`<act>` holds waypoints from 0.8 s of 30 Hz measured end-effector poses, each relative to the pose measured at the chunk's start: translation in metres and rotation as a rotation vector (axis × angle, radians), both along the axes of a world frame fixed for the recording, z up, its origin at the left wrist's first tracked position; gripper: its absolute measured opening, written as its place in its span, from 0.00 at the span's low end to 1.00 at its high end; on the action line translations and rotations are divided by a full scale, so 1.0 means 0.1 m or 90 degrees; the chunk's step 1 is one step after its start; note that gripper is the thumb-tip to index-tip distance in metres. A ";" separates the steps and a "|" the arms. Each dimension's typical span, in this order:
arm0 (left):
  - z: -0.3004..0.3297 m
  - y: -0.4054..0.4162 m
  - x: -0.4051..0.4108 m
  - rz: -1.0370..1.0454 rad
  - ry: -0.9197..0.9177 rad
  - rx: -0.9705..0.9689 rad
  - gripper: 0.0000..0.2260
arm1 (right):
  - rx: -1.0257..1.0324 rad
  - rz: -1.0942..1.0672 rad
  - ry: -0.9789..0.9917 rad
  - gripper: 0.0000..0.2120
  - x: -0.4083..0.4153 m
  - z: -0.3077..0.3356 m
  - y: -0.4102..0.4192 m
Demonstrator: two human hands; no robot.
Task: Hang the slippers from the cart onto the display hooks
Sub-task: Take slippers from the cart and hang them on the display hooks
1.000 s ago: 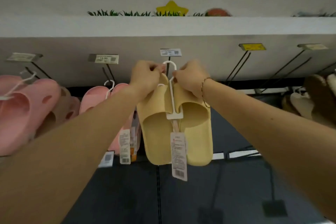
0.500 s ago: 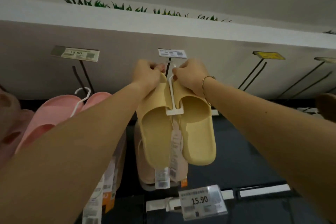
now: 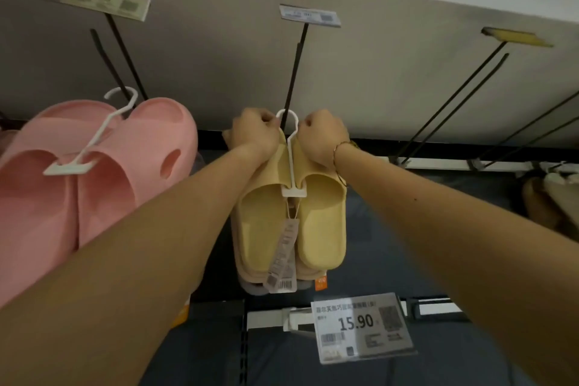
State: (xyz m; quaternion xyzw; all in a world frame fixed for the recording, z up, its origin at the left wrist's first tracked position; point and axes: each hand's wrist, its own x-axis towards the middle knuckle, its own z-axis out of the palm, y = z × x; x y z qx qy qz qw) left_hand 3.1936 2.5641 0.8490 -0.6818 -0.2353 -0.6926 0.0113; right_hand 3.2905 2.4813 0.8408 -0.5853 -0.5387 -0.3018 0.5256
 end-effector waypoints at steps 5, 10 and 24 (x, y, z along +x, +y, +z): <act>-0.39 0.04 0.02 0.229 0.260 0.001 0.22 | -0.109 -0.013 -0.092 0.14 0.02 -0.28 -0.10; -0.77 -0.39 -0.22 0.212 0.454 -0.171 0.30 | -0.284 0.008 -0.174 0.14 -0.07 -0.62 -0.59; -2.44 -2.65 -2.31 0.190 0.521 -0.531 0.15 | -0.454 0.204 -0.371 0.13 -1.76 -1.95 -2.06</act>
